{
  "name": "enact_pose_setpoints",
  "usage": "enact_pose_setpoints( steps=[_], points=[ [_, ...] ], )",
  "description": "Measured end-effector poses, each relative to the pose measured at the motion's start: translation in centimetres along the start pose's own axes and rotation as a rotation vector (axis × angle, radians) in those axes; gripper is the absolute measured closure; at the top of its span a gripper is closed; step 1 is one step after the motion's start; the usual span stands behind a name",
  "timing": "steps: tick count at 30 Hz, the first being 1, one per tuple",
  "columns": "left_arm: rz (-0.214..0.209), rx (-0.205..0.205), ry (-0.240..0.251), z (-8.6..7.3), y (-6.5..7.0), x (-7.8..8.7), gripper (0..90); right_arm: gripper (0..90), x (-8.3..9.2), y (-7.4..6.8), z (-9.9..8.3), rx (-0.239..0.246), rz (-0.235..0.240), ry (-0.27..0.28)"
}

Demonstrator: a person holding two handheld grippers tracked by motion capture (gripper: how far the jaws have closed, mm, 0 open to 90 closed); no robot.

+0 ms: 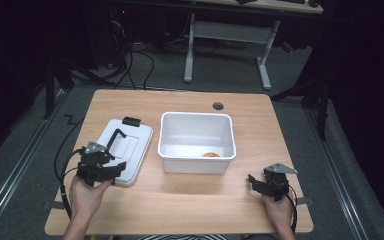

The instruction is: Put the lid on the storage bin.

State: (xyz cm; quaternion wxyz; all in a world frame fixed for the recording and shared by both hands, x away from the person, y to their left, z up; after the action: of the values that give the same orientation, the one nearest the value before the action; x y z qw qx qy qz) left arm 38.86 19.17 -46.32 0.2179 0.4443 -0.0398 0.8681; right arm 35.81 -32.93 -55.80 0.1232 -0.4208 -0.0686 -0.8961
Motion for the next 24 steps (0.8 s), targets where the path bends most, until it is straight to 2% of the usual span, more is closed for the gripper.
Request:
enact_pose_setpoints(
  steps=[4,12,14,16,18,24],
  points=[
    [0.025,0.038,0.009,0.8,-1.7,0.0,36.1,31.7,0.0,0.0,0.0,-0.001,0.001,-0.001],
    [0.012,0.104,-0.011,2.0,-4.5,-1.3,40.6,31.6,0.0,-0.1,0.0,-0.001,0.001,-0.002],
    [0.016,0.120,-0.001,2.2,-5.1,-1.6,43.0,31.7,0.0,-0.1,0.0,0.000,0.002,-0.002],
    [-0.004,0.144,-0.007,2.4,-5.6,-2.1,44.5,31.6,0.0,-0.1,0.0,0.000,0.001,-0.002],
    [0.001,0.155,-0.017,2.4,-5.9,-2.6,45.7,31.6,0.1,-0.1,0.0,-0.001,0.001,-0.002],
    [0.006,0.164,-0.048,2.4,-6.3,-3.6,48.1,31.6,0.1,-0.1,0.0,-0.001,0.001,-0.003]
  ],
)
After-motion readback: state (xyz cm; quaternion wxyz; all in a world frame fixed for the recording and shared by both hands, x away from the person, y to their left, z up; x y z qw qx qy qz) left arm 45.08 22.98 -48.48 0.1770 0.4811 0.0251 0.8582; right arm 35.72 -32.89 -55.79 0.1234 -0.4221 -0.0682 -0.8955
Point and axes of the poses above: each handheld gripper's, and its own axes: x roughly backward along the jaws, z roughly out of its top, y roughly to its right, the point moved 4 cm from there along -x, roughly forward along the jaws, and after that the axes turned 7 degrees about -y, right-handed, at the moved point
